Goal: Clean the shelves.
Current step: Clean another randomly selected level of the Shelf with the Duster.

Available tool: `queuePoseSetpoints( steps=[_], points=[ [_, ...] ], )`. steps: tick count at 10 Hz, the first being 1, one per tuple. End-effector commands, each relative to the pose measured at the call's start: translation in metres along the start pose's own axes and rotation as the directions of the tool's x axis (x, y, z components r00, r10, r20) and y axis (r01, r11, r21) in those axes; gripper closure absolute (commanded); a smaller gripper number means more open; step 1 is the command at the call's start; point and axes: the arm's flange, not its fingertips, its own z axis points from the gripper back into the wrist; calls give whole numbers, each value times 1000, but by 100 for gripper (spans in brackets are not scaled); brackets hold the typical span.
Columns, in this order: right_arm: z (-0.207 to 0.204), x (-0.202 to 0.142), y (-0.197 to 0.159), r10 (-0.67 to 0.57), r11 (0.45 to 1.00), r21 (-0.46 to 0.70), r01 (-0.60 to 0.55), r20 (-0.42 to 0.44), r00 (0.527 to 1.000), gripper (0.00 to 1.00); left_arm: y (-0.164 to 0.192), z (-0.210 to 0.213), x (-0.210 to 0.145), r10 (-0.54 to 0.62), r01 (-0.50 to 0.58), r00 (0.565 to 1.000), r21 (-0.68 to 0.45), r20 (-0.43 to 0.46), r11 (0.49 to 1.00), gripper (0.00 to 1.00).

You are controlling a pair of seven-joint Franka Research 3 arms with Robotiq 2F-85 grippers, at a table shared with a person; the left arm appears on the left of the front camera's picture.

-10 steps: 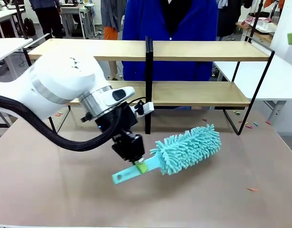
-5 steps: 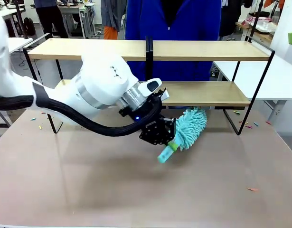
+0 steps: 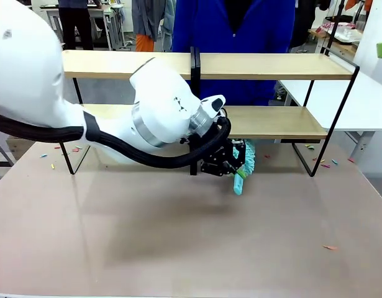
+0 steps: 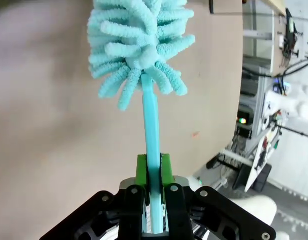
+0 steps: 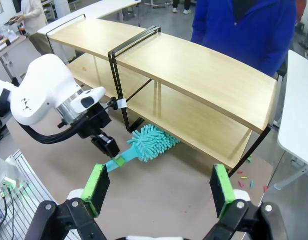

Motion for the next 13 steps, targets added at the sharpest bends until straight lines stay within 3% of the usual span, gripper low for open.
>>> queuePoseSetpoints(
  steps=[1,2,5,6,9,11,13],
  points=[
    [0,0,0,-1,1000,4,1,1,1000,0,-20,-21,18,13,-13,1000,32,22,999,88],
    [0,0,0,-1,1000,4,1,1,1000,0,-24,-29,22,10,-11,1000,52,28,999,88],
    [0,0,0,-1,1000,4,1,1,1000,0,-38,-44,29,-11,17,998,88,-70,996,88],
    [0,0,0,-1,1000,4,1,1,1000,0,-41,-47,29,-48,61,983,67,-179,996,88],
    [0,0,0,-1,1000,4,1,1,1000,0,-63,-61,25,-141,143,965,-7,-221,990,88],
    [0,0,0,-1,1000,4,1,1,1000,0,-70,-76,25,-231,245,918,3,-324,970,88],
    [0,0,0,-1,1000,4,1,1,1000,0,-68,-76,21,-342,378,843,5,-416,926,88]
  ],
)
